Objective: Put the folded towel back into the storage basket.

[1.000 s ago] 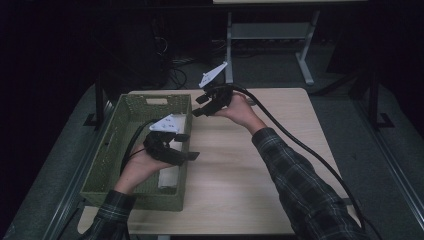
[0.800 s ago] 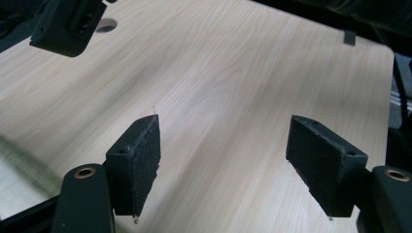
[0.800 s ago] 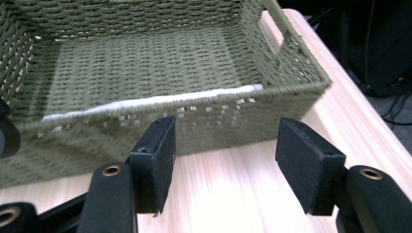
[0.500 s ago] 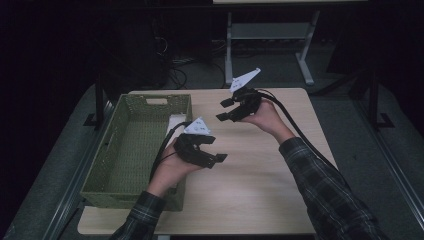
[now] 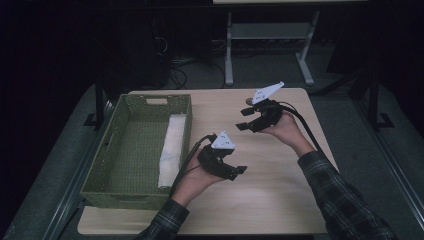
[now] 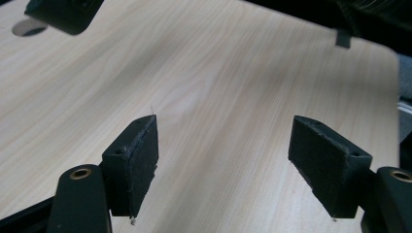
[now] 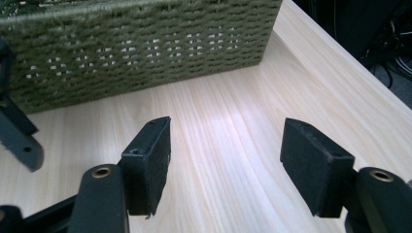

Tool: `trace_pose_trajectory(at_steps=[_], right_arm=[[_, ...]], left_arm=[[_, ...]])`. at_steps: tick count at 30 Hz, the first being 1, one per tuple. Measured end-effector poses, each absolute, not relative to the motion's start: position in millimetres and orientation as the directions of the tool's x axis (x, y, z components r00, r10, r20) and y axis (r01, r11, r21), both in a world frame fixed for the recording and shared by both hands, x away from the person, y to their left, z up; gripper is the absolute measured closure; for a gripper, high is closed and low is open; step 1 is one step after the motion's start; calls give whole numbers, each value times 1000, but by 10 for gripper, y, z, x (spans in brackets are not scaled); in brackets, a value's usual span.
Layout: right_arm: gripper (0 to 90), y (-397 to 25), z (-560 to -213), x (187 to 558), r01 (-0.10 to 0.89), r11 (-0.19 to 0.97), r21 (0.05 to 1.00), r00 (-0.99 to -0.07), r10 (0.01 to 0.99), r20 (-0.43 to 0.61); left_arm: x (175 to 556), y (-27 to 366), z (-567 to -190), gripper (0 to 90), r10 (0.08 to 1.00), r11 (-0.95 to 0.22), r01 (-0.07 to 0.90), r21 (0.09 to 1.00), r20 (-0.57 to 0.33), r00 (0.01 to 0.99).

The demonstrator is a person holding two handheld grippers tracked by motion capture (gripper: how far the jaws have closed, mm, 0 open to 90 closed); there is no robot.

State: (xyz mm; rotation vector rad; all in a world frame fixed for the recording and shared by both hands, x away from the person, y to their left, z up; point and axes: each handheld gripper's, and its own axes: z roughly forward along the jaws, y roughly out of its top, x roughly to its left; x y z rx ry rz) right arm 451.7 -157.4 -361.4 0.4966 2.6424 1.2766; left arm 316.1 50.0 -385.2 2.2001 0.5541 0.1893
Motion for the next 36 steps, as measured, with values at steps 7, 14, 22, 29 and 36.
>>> trace_pose_trajectory(at_steps=[7, 14, 22, 29, 36], right_arm=[[312, -1735, -3879, 4426, 258, 570, 780, -918, 396, 15], [297, -1902, -4112, 4323, 293, 561, 774, -900, 436, 25], [284, -2076, -4348, 4213, 357, 540, 762, -871, 488, 62], [263, -2177, -4545, 4078, 392, 539, 745, -851, 520, 72], [229, -2237, -4771, 3901, 425, 547, 721, -817, 574, 45]], left_arm=[[3124, 409, -4072, 242, 459, -566, 335, 753, -50, 887], [3125, 369, -4292, 223, 471, -565, 362, 742, -71, 880], [3144, 384, -4458, 199, 487, -580, 368, 726, -53, 872], [3163, 416, -4621, 180, 507, -603, 396, 693, -50, 861], [3142, 417, -4731, 164, 507, -624, 378, 684, -15, 862]])
